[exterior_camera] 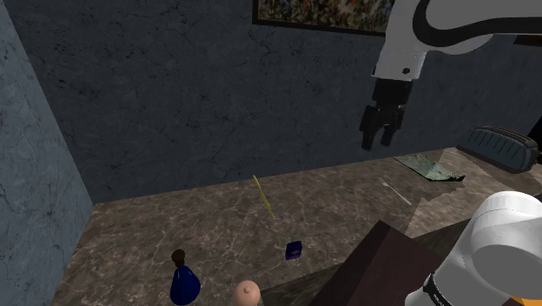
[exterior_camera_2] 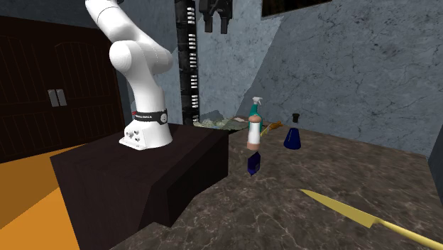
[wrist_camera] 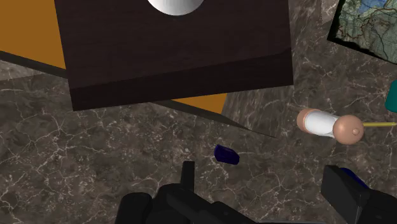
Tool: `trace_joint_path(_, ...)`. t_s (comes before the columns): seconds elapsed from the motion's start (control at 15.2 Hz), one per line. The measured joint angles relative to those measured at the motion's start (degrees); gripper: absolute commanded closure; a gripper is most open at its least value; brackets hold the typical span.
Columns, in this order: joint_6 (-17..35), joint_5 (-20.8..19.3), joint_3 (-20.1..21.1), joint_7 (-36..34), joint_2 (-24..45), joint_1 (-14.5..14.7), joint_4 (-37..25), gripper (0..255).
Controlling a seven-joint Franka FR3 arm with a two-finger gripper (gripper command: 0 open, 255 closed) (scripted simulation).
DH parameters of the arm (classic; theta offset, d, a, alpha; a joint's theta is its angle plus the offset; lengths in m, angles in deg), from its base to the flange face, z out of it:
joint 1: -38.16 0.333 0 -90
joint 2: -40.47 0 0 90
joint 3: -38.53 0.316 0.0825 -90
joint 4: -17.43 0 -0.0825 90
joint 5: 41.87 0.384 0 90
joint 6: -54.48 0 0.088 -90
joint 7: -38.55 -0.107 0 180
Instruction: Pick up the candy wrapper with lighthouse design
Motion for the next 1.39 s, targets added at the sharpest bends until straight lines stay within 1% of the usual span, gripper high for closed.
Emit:
trace_joint_path(0.13,1.0,0.1,0.2,-0.1,-0.3,0.0,1.1,0)
trace_joint_path(0.26,4.4,0.4,0.9,-0.6,-0.3,0.1,4.0,0)
trace_joint_path(0.46,11.2,1.0,2.0,-1.3,-0.3,0.3,9.6,0)
trace_joint_path(0.79,23.8,2.7,4.8,-3.2,2.2,1.4,17.7,0)
trace_joint_path(0.92,29.3,3.2,5.6,-3.6,4.2,1.7,20.3,0)
trace_joint_path(1.19,41.8,4.3,7.2,-4.2,11.1,2.3,24.5,0)
trace_joint_path(1.39,50.6,5.1,8.3,-4.7,17.3,2.7,25.9,0)
